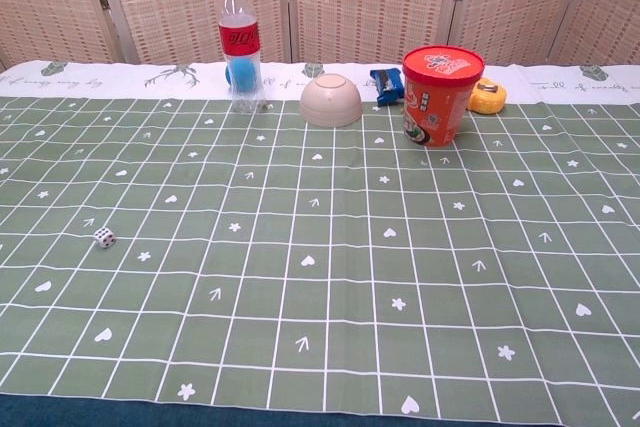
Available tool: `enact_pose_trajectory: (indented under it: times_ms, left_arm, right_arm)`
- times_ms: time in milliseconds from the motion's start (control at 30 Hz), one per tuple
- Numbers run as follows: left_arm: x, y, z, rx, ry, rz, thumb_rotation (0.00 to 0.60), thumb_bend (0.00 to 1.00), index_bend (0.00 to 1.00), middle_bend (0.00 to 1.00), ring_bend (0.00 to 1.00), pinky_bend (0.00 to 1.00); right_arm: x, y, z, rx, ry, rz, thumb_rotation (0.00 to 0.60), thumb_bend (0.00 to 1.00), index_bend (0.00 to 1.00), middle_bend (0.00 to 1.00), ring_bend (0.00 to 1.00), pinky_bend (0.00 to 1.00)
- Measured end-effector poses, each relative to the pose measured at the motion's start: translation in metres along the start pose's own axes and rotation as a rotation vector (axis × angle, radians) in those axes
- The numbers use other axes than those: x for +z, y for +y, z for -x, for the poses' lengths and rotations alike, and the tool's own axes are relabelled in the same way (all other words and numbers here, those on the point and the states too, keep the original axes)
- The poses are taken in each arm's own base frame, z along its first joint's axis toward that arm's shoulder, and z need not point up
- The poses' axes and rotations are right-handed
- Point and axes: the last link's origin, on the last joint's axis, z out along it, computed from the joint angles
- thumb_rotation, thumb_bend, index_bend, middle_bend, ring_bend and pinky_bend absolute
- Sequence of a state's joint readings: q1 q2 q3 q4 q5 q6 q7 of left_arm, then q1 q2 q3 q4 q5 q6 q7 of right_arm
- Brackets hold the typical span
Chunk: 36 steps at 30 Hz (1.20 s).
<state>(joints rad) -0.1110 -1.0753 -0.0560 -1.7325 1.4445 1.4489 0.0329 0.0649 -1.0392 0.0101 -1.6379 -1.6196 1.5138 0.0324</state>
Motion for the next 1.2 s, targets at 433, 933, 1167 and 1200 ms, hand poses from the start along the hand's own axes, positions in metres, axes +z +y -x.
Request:
enact_pose_trajectory:
  times_ms: [433, 933, 1167, 1200]
  left_arm:
    - [0.015, 0.012, 0.001, -0.003, -0.001, 0.072, 0.600, 0.32, 0.31, 0.52, 0.40, 0.43]
    - [0.077, 0.062, 0.026, 0.085, -0.143, 0.400, 0.600, 0.35, 0.37, 0.67, 0.59, 0.75]
    - [0.107, 0.087, 0.056, 0.147, -0.233, 0.492, 0.600, 0.34, 0.40, 0.79, 0.70, 0.89]
    - [0.110, 0.090, 0.059, 0.150, -0.240, 0.496, 0.600, 0.34, 0.40, 0.80, 0.71, 0.89]
  right_arm:
    - [0.003, -0.001, -0.002, -0.001, 0.011, -0.008, 0.600, 0.24, 0.18, 0.22, 0.17, 0.19]
    - [0.002, -0.004, -0.005, -0.008, 0.020, -0.012, 0.600, 0.24, 0.18, 0.23, 0.17, 0.20]
    - [0.002, -0.003, -0.005, -0.009, 0.020, -0.008, 0.600, 0.24, 0.18, 0.23, 0.17, 0.20]
    - [0.001, -0.003, -0.005, -0.008, 0.021, -0.006, 0.600, 0.24, 0.18, 0.23, 0.17, 0.20]
